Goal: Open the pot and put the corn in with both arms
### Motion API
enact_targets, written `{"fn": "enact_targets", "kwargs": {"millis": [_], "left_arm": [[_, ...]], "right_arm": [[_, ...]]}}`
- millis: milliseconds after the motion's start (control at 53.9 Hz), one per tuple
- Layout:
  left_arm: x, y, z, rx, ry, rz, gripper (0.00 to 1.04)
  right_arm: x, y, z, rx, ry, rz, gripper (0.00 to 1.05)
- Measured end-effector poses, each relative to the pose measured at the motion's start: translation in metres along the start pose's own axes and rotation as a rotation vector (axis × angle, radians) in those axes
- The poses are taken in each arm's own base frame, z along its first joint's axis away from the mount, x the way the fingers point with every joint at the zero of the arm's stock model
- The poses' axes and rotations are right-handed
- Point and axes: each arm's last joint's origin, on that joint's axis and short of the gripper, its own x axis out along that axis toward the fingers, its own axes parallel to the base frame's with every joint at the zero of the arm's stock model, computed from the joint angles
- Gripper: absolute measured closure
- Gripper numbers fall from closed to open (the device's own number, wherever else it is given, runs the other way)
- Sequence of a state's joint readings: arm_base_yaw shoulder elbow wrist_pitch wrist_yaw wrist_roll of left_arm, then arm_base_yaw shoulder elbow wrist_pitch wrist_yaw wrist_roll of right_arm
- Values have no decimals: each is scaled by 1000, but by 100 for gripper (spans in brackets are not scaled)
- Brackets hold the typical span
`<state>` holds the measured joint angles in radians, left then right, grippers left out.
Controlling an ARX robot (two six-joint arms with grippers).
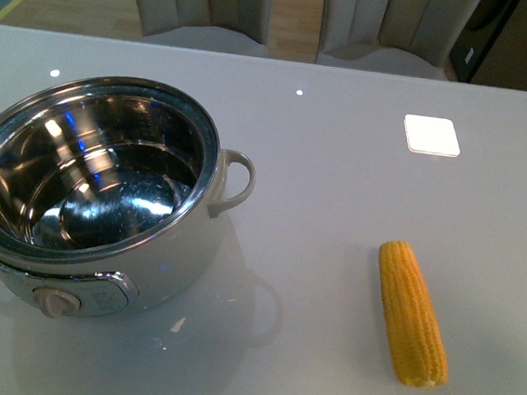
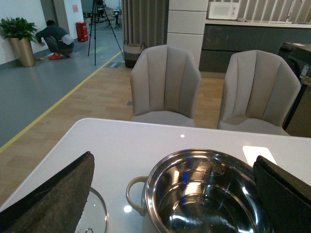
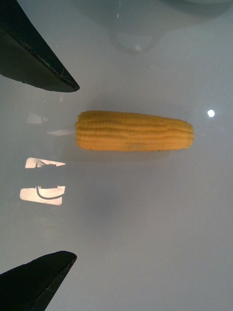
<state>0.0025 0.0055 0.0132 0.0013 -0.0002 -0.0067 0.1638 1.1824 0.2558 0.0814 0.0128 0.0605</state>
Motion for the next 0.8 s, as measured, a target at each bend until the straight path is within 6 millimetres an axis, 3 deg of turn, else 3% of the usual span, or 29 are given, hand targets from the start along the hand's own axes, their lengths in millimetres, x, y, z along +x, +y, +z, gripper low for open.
{"fn": "enact_targets", "kwargs": {"millis": [390, 799], "left_arm": [[0, 0, 0, 0, 0, 0, 7], [0, 0, 0, 0, 0, 0, 7]], "right_arm": [[97, 29, 8, -149, 131, 35, 9], [154, 42, 6, -187, 220, -16, 9]]}}
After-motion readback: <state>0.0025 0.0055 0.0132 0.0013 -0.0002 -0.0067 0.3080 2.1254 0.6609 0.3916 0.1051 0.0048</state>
